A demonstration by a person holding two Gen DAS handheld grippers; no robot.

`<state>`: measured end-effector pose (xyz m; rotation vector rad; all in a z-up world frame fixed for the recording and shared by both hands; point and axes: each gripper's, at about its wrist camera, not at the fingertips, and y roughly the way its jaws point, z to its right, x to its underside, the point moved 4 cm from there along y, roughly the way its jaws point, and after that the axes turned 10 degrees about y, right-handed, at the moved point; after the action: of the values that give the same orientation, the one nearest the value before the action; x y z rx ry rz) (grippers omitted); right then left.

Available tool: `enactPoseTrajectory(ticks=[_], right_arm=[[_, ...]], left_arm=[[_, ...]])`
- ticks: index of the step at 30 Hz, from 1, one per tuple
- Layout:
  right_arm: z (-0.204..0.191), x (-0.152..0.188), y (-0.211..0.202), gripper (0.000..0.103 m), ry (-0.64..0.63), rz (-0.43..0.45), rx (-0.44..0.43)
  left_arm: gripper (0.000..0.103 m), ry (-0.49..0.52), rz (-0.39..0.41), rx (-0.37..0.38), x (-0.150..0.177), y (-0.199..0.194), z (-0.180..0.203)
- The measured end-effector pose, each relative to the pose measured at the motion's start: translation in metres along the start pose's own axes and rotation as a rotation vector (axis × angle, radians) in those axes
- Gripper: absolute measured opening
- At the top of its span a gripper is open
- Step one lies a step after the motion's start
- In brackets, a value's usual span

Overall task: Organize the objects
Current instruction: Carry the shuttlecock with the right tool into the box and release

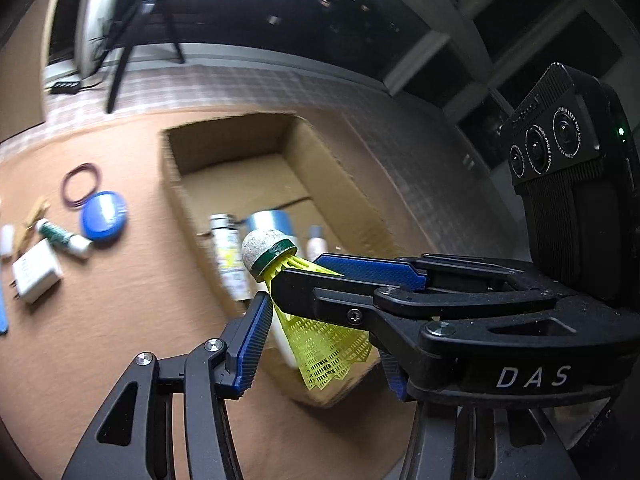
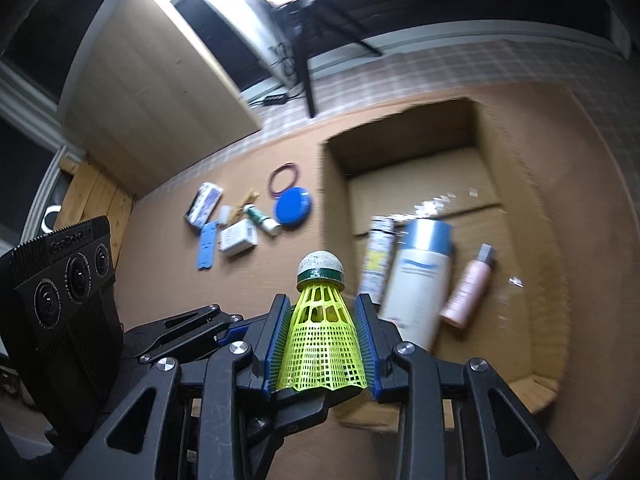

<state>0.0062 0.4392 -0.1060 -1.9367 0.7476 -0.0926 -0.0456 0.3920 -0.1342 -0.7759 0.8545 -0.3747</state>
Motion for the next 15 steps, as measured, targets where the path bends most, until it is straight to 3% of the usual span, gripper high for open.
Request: enactPoseTrajectory(ticks=[9, 15], right_arm=[[0.05, 0.005, -0.021, 0.031, 0.078, 0.037, 0.035], [0.066, 0.008, -0.023, 0.031, 0.105, 0.049, 0.049]], left_arm=[[0.053, 0.077, -0.053, 0.01, -0.006, 0.037, 0.046], [0.053, 0.098, -0.069, 0.003, -0.006, 0.049, 0.057]])
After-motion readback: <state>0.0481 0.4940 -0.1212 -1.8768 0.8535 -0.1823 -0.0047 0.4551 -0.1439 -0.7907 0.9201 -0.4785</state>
